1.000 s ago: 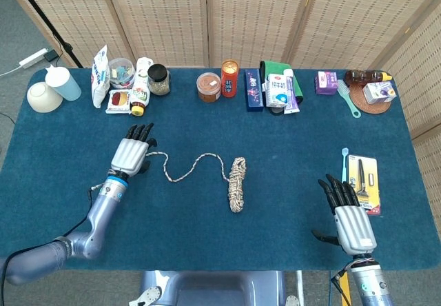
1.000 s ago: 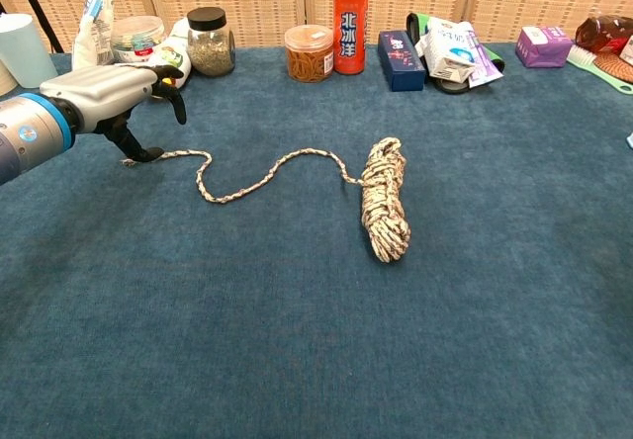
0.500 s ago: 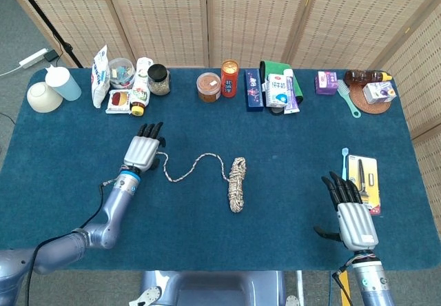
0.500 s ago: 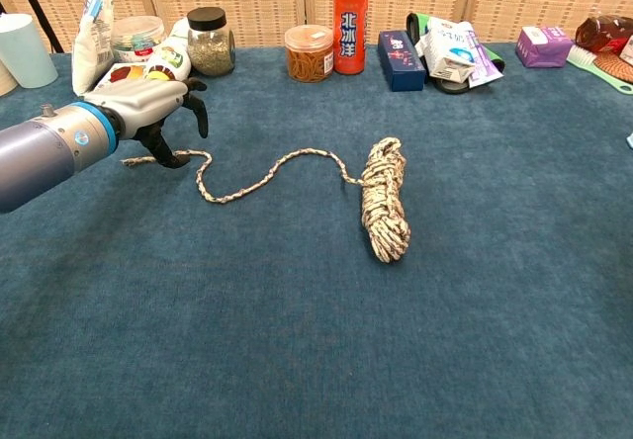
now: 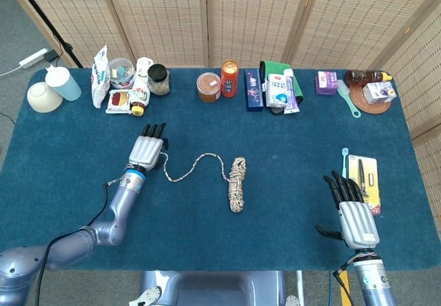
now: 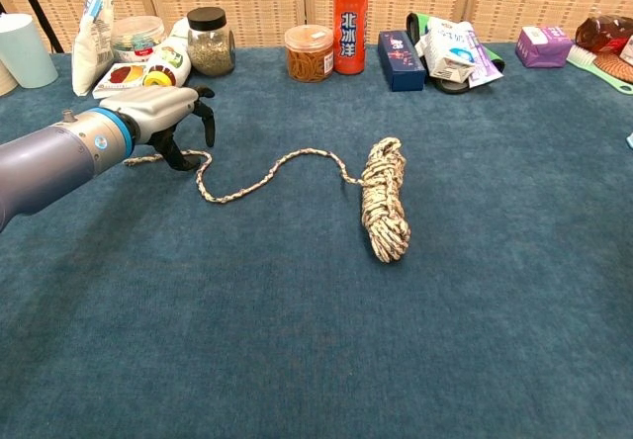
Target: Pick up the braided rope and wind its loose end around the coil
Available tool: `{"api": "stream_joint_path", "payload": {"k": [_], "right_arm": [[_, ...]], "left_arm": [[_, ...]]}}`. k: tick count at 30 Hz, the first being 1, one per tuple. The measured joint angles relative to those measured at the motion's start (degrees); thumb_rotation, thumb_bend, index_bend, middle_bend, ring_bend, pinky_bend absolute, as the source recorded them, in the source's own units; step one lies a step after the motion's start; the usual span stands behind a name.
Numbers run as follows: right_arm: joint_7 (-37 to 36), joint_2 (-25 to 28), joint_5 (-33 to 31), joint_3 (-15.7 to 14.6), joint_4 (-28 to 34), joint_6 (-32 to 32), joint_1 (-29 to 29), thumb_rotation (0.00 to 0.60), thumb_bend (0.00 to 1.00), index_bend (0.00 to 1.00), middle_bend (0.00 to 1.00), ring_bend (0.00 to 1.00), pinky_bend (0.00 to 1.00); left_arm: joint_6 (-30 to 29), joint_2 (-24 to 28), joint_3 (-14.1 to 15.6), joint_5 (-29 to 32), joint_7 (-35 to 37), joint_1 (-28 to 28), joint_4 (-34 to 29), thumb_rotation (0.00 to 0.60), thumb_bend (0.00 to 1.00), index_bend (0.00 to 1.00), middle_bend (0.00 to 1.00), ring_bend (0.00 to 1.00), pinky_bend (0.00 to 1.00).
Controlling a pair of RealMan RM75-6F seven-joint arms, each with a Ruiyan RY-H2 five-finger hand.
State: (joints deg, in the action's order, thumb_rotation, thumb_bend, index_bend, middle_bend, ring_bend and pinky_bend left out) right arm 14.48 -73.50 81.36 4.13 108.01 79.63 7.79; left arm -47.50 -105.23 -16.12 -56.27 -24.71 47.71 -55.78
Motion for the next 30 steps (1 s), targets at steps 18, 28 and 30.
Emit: {"api": "stream_joint_path", "payload": {"k": [18,28,30], "right_arm": [[-0.4,0.1,-0.3,-0.1,0.0,0.1,0.2,0.6,0.0,0.0,0.0,0.0,0.0],[-0.7,0.2,-0.2,-0.2,0.0,0.2,0.3,0.6,0.0,0.0,0.0,0.0,0.0],[-0.8,0.3,-0.2,-0.3,0.0,0.2,0.3,0.6,0.0,0.0,0.0,0.0,0.0]], "left_arm": [[-0.7,-1.8,0.4,0.1,1.2,0.8,2.1,0.6,0.39,0.48,0.0,0.0,0.0],[-1.0,-2.7,0.6,-0.1,1.4,0.9,3.0,0.6,0.41,0.51,0.0,0.0,0.0],[-1.1,-2.9,0.6,-0.1,1.4,1.0,3.2,0.6,0.41,0.51,0.0,0.0,0.0]]}}
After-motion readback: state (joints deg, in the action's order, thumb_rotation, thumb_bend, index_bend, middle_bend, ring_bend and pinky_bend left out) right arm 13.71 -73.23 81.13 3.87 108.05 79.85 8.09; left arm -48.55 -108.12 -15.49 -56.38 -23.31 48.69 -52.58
